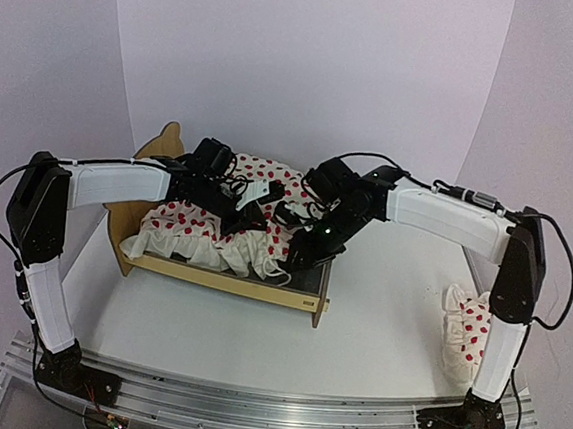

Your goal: Set up the pet bed

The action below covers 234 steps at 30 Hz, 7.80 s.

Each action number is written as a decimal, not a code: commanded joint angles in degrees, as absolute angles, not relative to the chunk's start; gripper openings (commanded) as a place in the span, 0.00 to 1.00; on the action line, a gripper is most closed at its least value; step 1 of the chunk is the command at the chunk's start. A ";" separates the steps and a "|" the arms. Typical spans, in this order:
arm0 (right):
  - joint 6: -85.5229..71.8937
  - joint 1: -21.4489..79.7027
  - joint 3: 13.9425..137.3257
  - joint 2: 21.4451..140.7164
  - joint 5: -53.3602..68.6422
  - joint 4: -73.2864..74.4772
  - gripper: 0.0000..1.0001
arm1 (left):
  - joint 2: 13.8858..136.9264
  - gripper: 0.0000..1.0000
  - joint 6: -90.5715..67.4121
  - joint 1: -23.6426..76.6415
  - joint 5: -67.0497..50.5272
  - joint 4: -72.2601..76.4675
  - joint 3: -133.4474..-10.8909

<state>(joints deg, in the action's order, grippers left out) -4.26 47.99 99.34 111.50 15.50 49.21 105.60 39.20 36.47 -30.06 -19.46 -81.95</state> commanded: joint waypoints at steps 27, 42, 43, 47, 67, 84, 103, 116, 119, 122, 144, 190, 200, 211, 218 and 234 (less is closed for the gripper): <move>2.93 53.58 73.69 107.91 3.74 -1.40 0.15 | 103.10 0.00 36.98 36.37 -31.19 -17.28 -83.07; -1.69 53.61 76.22 112.61 5.73 -3.08 0.20 | 103.79 0.00 37.27 36.36 -31.09 -17.05 -83.74; -2.16 53.61 76.56 113.06 5.44 -3.35 0.20 | 103.80 0.00 37.27 36.33 -31.09 -17.05 -83.76; -4.29 53.58 76.55 113.91 1.95 -6.63 0.24 | 103.79 0.00 37.19 36.32 -31.05 -17.02 -83.77; -10.73 53.93 74.16 117.13 -12.29 -15.91 0.19 | 103.63 0.00 37.09 36.30 -31.10 -16.96 -83.50; -10.41 54.22 71.96 106.82 10.40 -11.96 0.00 | 103.44 0.00 37.31 36.04 -30.59 -16.44 -83.14; -21.13 54.23 72.45 103.65 34.66 -11.68 0.00 | 103.14 0.00 37.70 36.04 -30.82 -16.81 -82.71; -12.70 53.72 71.24 97.69 19.92 3.03 0.25 | 102.64 0.00 38.12 36.04 -30.32 -16.54 -82.35; -10.61 52.11 70.55 96.23 15.42 7.40 0.20 | 102.51 0.00 38.14 35.95 -29.38 -15.92 -82.40; -12.96 49.30 71.03 96.63 9.25 11.49 0.15 | 102.54 0.00 38.22 35.85 -28.97 -15.63 -82.61; -29.24 50.26 84.34 115.02 -4.30 15.83 0.27 | 102.51 0.00 35.86 35.86 -28.90 -13.49 -81.32; -24.02 52.03 69.62 82.78 14.98 32.19 0.00 | 102.96 0.00 34.35 38.83 -37.08 -14.79 -78.48; -37.10 53.43 55.47 85.42 19.12 21.37 0.00 | 104.33 0.00 34.83 40.52 -37.54 -14.66 -78.73; -43.09 53.41 55.44 92.22 19.24 22.21 0.29 | 103.62 0.05 37.52 40.52 -37.41 -16.52 -78.99; -40.05 53.43 57.54 89.37 11.87 24.86 0.33 | 102.60 0.44 43.36 40.38 -40.08 -28.17 -84.87; -36.77 53.41 60.03 91.61 -9.21 20.90 0.35 | 96.55 0.59 60.71 38.62 -36.17 -49.71 -78.70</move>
<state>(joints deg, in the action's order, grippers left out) -37.99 53.30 57.78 89.93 -2.63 23.60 98.77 56.45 38.63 -40.35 -46.82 -83.43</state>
